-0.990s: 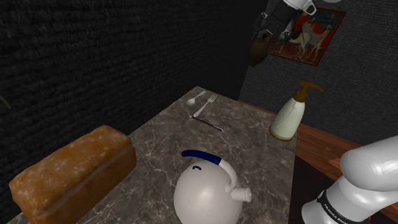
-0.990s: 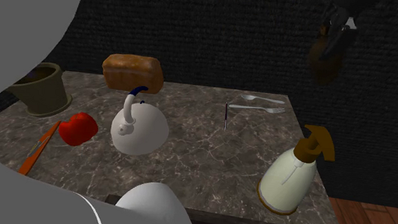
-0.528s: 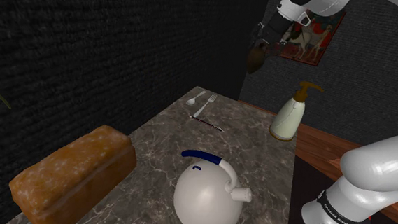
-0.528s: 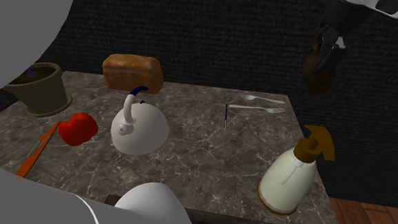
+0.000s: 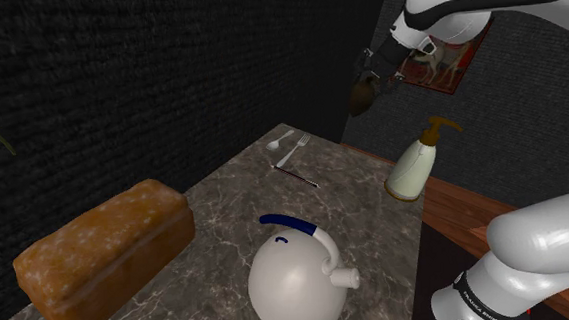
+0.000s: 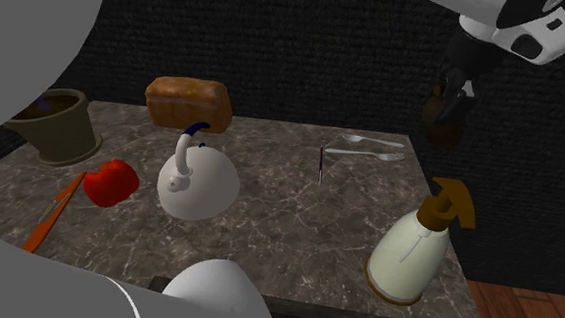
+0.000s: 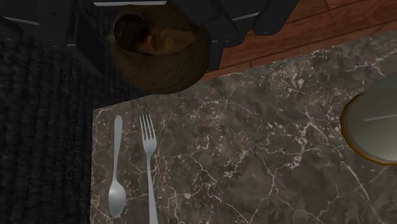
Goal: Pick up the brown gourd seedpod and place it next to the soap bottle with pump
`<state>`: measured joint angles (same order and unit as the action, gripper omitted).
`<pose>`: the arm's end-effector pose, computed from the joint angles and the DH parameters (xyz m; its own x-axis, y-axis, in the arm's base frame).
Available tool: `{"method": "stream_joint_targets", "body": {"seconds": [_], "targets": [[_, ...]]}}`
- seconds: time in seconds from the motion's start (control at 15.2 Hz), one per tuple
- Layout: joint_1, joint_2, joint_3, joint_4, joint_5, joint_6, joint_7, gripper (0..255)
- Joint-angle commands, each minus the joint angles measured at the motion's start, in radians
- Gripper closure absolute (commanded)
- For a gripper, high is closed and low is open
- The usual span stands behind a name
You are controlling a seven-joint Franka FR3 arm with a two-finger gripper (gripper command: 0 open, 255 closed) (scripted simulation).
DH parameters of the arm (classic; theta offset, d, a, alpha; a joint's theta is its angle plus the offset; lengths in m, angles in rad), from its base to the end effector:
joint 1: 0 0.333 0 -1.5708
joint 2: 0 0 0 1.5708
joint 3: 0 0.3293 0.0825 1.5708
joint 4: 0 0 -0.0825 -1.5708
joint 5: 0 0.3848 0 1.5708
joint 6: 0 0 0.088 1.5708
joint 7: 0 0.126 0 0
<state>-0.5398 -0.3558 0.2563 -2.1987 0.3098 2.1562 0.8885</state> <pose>0.4705 -0.1069 0.5488 0.2583 -0.9659 0.0196 -0.9020 -0.2484 -0.3533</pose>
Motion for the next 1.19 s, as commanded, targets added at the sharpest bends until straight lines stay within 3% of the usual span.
{"method": "stream_joint_targets", "body": {"seconds": [0.0,1.12], "targets": [[0.002,0.003,0.002,-0.025,0.005,0.029,-0.006,255],[0.018,0.069,0.021,-0.196,0.045,0.263,-0.057,255]]}}
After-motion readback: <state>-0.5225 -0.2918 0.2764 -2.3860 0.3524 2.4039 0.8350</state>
